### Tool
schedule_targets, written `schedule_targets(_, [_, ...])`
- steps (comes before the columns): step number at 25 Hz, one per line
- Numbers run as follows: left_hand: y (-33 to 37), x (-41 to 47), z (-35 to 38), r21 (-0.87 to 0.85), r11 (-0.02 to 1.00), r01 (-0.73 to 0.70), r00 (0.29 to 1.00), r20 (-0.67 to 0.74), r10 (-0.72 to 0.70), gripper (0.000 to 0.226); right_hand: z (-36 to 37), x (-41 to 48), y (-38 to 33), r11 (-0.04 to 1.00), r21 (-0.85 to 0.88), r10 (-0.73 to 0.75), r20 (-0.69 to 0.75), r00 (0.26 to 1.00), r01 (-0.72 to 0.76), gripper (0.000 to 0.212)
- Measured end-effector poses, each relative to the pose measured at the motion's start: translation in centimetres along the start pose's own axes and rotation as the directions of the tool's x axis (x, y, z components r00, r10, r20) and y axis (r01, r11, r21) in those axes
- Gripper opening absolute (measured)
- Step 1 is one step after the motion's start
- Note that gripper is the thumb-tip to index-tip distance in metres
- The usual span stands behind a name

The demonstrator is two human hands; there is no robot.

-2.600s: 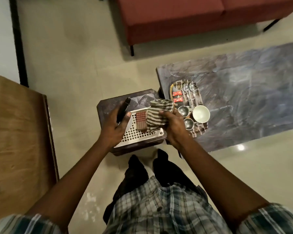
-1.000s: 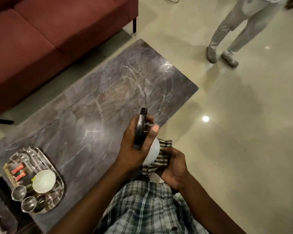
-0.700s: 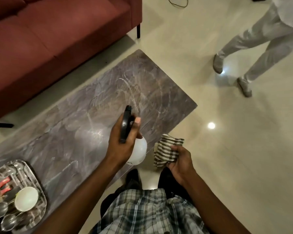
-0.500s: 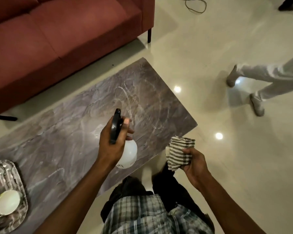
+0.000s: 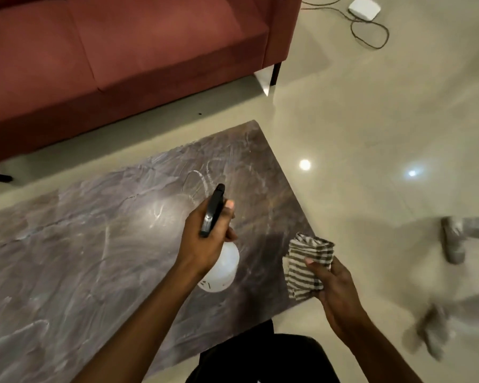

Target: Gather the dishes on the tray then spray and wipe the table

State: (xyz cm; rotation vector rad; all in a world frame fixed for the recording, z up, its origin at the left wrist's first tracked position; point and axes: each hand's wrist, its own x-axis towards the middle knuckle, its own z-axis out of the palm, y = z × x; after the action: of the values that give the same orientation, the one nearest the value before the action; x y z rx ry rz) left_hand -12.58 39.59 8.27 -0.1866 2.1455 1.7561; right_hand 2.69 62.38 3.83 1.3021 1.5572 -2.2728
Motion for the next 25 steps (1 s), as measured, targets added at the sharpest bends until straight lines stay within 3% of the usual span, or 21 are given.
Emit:
schedule_targets(4, [-3.2,7.4,1.4,0.038,0.999,0.013,1.0,-0.006,-0.013,0.026,1.7,7.0,-0.1,0.942,-0.267,-0.208,0.002,0.978,0.202,0.032])
schedule_targets(9, [-5.8,13.5,3.1,0.148,0.989,-0.009,0.999,-0.03,0.014,0.035,2.8,14.8,-0.3,0.777,-0.509,-0.373,0.103,0.922,0.371,0.033])
schedule_targets(13, [-6.2,16.3,5.0,0.252,0.968,0.001,0.995,-0.097,0.024,0.041,3.5,19.7,-2.0,0.716,-0.563,-0.446,0.088,0.891,0.414,0.034])
schedule_targets(17, [-5.8,17.4,6.6,0.102,0.992,0.08,0.996,-0.042,-0.076,0.033,3.7,23.0,-4.7,0.698,-0.548,-0.508,0.076,0.858,0.462,0.033])
schedule_targets(20, [-5.9,18.2,7.3,0.131,0.987,0.097,0.995,-0.017,-0.095,0.022,4.6,25.8,-7.0,0.675,-0.55,-0.542,0.082,0.836,0.492,0.03])
schedule_targets(25, [-6.8,18.4,8.0,0.178,0.974,0.141,0.983,-0.14,-0.117,0.044,7.4,30.4,-10.4,0.584,-0.588,-0.599,0.154,0.786,0.56,0.029])
